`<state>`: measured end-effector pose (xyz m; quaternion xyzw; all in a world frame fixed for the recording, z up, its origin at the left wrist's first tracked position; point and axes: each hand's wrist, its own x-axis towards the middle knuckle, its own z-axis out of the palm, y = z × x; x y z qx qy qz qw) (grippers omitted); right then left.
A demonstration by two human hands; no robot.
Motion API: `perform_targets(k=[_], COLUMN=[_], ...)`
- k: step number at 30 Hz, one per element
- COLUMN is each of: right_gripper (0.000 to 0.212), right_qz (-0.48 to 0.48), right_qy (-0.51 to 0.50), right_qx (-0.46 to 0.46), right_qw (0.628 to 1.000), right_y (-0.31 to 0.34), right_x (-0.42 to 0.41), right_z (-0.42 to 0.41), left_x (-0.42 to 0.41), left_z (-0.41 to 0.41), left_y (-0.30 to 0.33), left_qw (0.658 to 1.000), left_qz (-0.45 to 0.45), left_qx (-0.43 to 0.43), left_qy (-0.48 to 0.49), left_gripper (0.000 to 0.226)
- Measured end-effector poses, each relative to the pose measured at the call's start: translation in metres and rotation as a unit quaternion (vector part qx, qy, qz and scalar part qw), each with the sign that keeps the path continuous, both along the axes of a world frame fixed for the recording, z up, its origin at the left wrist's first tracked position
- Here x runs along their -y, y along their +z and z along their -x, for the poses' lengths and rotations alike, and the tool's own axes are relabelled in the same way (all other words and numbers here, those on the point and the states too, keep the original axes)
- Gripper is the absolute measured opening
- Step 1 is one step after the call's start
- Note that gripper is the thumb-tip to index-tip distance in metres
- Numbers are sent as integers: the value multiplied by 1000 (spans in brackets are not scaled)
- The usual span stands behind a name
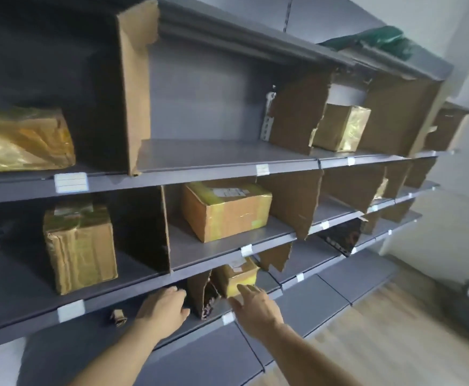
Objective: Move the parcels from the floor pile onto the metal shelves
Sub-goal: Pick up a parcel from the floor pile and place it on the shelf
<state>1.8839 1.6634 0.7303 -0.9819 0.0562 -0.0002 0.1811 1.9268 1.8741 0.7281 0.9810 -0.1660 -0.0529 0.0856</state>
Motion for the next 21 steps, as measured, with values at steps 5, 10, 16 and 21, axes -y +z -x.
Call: perform_targets(k=[5, 10, 16, 21], right_gripper=[46, 45, 46, 50], right_qz=[-35, -57, -55, -76], right_qy=[-109, -220, -323, -402], right_qx=[-113, -169, -149, -120], right_qw=[987, 959, 933, 904], right_y=[-17, -38, -39, -51], right_x=[124, 257, 424, 523], right_z=[35, 107, 188, 239], left_x=[129, 281, 455, 579], left_z=[-1, 16, 64, 102], left_y=[-3, -13, -8, -19], left_qw=[988, 957, 939, 917], left_qz=[-15, -51, -57, -66], left_qx=[-91, -162, -113, -104], left_qy=[-127, -237, -320, -379], left_gripper=[38, 44, 37, 37])
